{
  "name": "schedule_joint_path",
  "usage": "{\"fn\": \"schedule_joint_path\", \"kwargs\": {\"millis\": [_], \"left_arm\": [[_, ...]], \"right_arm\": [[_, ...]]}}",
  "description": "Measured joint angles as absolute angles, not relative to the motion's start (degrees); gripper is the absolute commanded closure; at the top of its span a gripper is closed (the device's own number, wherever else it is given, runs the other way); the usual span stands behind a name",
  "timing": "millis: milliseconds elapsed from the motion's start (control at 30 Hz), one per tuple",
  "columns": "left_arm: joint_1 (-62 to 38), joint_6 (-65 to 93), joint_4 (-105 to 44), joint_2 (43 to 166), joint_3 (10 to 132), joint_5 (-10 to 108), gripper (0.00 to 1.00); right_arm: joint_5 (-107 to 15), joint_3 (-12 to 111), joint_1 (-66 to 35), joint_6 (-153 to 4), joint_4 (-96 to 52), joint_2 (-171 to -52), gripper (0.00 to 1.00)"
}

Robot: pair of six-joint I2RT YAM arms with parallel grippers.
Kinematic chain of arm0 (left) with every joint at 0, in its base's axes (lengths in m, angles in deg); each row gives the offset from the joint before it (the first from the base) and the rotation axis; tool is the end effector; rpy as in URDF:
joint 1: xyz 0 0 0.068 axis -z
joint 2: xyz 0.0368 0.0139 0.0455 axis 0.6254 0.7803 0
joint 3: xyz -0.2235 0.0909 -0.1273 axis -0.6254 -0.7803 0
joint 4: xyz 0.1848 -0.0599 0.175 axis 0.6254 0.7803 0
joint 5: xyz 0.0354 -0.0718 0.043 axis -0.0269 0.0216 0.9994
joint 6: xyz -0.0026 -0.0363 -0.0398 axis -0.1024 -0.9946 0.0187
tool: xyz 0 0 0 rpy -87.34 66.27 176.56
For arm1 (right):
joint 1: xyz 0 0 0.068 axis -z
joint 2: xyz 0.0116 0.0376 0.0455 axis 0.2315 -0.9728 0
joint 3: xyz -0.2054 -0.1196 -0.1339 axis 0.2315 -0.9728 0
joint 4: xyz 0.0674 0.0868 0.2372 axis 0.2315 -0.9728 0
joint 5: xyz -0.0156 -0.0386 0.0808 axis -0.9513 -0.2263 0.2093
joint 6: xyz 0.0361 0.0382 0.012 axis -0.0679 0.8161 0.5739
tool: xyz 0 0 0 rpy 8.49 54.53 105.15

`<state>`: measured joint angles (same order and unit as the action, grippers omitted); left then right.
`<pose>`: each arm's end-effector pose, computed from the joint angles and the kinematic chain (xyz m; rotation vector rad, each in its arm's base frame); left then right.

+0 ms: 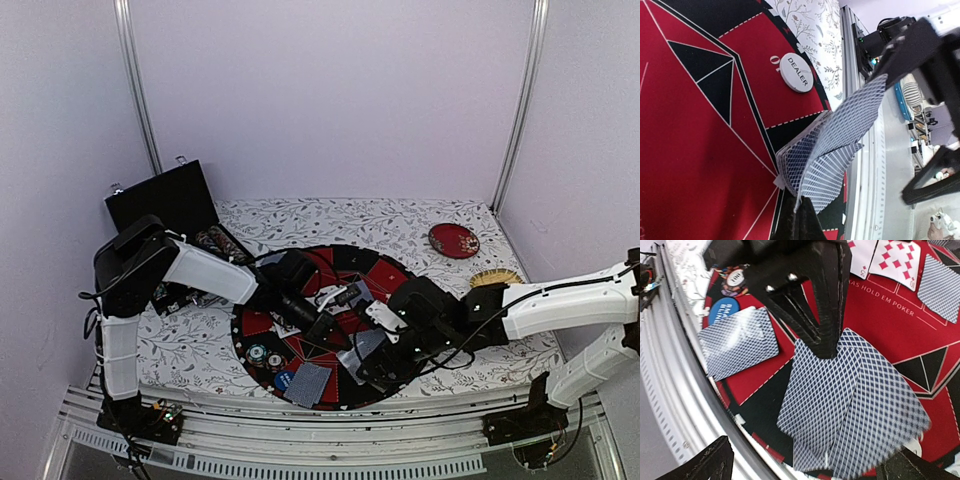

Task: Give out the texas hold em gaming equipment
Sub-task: Place the face-down deck piles at position 1, then pick up the poker card from the face-down deck piles.

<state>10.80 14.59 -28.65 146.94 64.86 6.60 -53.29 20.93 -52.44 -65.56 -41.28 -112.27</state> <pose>0.2406 -0.3243 0.1150 1.2625 2.3021 -1.5126 0.1146 0.2563 0.1942 -1.1196 2.3773 0.5591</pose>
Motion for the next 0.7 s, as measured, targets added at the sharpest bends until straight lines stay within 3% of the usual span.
{"fn": "schedule_joint_path", "kwargs": {"millis": [433,600,700], "left_arm": [[11.66,7.18,-33.89,147.14,64.88,4.68,1.0],[11.7,8.47,-32.78,147.16,65.06,4.18,1.0],[11.83,9.38,-31.64,147.73,66.43,3.54,1.0]], "right_arm": [[-51.76,20.43,-44.0,-63.2,-48.06,-103.3,0.01],[-46.67,18.46,-38.1,-63.2,-44.36,-101.64,0.21],[-42.18,16.45,-32.2,-62.98,-40.25,-101.99,0.27]]}}
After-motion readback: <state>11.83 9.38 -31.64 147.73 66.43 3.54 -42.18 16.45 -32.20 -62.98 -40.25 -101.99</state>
